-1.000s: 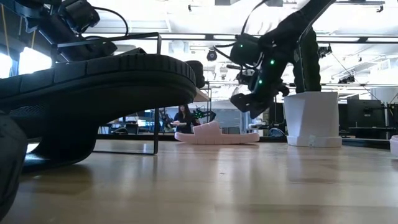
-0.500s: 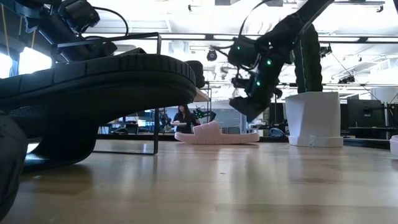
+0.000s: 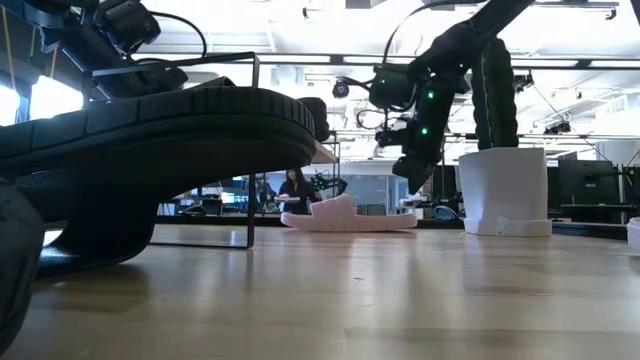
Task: Pick and place slides into the shelf
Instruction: Put the pink slides under the shelf
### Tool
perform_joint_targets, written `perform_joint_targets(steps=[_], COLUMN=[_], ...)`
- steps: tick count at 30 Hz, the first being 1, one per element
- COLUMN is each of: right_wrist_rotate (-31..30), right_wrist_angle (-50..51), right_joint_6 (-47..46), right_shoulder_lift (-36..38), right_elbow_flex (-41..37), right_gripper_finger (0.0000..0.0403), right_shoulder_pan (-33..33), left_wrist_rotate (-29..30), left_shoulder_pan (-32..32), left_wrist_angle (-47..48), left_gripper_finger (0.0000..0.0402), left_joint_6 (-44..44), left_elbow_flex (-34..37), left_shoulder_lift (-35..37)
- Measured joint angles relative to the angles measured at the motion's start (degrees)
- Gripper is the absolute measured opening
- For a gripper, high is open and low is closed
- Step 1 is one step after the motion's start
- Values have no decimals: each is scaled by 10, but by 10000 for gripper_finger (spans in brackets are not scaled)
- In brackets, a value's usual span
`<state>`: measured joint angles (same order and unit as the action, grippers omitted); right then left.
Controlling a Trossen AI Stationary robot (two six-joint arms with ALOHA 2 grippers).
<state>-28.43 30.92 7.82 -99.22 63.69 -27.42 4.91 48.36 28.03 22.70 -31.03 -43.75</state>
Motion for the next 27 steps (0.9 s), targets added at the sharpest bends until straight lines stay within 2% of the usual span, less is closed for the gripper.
perform_joint_targets(steps=[5,8,19,27], right_wrist_rotate=[44,50,124,111], right_wrist_angle=[38,52,58,37], right_joint_6=[36,35,60,67], right_shoulder_lift=[0,0,-19,-40], right_elbow_flex=[13,13,11,11], right_gripper_finger=[0,0,0,0], right_shoulder_pan=[-21,-31,-38,-41], left_wrist_rotate=[0,0,0,0], left_shoulder_pan=[0,0,0,0], left_wrist_angle=[0,0,0,1], left_gripper_finger=[1,1,1,1], left_joint_6=[-1,-2,-2,-2], left_elbow_flex=[0,0,0,0], left_shoulder_lift=[0,0,0,0])
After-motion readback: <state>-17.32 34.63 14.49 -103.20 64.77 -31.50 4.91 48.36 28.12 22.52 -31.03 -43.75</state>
